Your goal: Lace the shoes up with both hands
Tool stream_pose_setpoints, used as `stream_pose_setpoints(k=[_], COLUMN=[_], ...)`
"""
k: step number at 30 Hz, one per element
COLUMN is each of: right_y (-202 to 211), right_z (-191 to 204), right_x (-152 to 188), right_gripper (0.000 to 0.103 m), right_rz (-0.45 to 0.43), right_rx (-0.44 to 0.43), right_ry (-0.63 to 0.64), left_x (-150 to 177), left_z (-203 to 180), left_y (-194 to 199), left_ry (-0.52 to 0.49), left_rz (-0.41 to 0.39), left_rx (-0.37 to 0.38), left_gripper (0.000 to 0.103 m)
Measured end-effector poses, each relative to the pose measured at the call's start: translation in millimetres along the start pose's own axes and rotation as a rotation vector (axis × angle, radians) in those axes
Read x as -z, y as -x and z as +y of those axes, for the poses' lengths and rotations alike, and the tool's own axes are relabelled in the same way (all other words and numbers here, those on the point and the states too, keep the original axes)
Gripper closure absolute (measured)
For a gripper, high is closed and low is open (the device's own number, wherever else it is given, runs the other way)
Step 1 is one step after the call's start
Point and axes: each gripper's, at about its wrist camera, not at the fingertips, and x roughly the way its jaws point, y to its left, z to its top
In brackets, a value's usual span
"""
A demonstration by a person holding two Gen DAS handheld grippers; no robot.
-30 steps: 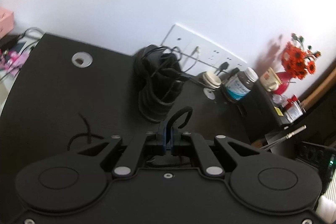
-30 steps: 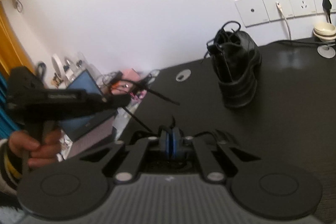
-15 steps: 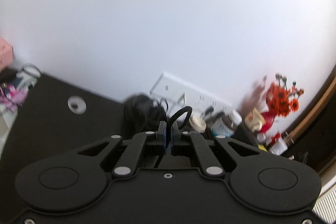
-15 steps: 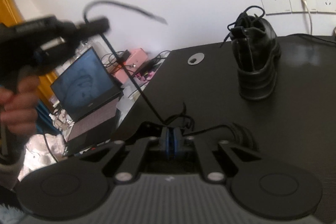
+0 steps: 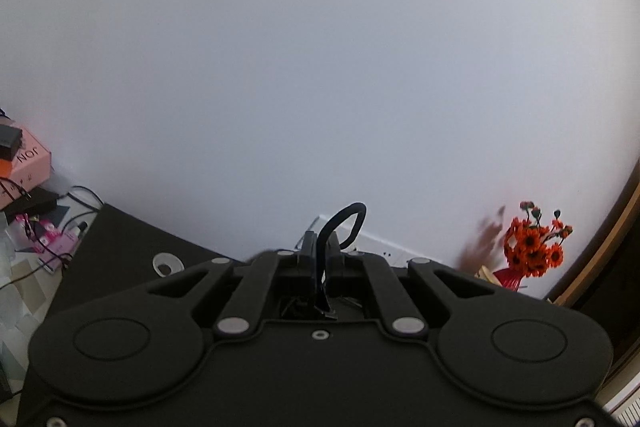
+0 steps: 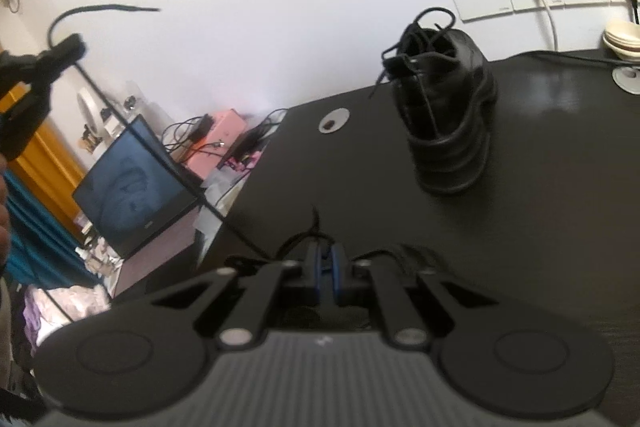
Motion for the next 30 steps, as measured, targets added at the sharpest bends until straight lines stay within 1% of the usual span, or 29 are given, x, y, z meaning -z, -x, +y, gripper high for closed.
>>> stream_pose_setpoints(k=[5,12,15,16,18,19,21,23,25,27,30], right_y=[-3.4,-3.9,-2.9,-2.3,-0.1,1.1,3.1,4.9,6.6,8.2,9.3], right_z=[-0.6,-1.6,-2.7,-3.3,-4.2,-4.4,-5.0,-6.6,-8.9,-11.9,-14.8], right_x=[1.4,0.3,-0.6,-0.9,-1.1,-1.0,-0.4,0.3,1.2,2.1,2.7], right_gripper=[0.095,0.094,0.094,0.093,0.082,0.081,0.081,0.081,0.081,0.081,0.081], right_rz=[0.015,0.016,0.01,0.007,-0.001,-0.006,-0.008,-0.008,-0.008,-0.007,-0.006], right_rx=[0.01,0.018,0.026,0.029,0.036,0.039,0.044,0.052,0.062,0.07,0.08], right_ry=[0.002,-0.005,-0.011,-0.012,-0.014,-0.013,-0.011,-0.012,-0.015,-0.024,-0.029], left_x=[-5.4,-10.1,-7.3,-4.6,3.6,9.0,26.2,49.7,74.0,94.7,114.0], left_z=[3.4,-4.0,5.4,13.1,33.6,45.1,74.1,106.1,133.9,153.5,167.6], left_y=[10.7,22.5,17.7,13.8,4.2,-0.6,-10.3,-19.8,-28.6,-37.2,-52.3], left_ry=[0.027,0.038,0.073,0.096,0.146,0.17,0.236,0.319,0.378,0.399,0.367], left_rz=[-0.009,-0.029,-0.015,-0.002,0.032,0.053,0.118,0.204,0.288,0.372,0.509], left_rx=[0.004,0.039,0.015,-0.01,-0.087,-0.135,-0.24,-0.336,-0.43,-0.489,-0.559], left_gripper=[0.1,0.1,0.1,0.1,0.1,0.1,0.1,0.1,0.1,0.1,0.097])
